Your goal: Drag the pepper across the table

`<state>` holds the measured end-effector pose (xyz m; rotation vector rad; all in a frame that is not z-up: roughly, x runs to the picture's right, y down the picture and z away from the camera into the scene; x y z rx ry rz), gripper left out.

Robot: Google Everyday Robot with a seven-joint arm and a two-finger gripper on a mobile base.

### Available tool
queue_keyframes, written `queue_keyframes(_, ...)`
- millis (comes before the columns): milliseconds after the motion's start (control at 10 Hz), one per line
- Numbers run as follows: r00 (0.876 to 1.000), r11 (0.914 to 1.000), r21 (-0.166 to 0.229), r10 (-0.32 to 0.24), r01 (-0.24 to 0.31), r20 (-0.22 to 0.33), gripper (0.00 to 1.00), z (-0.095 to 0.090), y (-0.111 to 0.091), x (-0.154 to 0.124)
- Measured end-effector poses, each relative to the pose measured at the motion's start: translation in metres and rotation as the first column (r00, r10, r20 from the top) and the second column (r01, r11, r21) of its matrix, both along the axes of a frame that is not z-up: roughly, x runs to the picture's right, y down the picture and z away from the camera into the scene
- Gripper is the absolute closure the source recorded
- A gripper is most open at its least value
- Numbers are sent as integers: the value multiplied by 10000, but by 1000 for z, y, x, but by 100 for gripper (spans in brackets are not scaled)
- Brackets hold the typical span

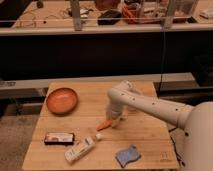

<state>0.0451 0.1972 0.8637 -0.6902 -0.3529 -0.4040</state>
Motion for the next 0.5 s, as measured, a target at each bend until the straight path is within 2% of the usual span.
queue_keyframes(500,10000,10000,-32,40,-40,-41,100,-8,7,-5)
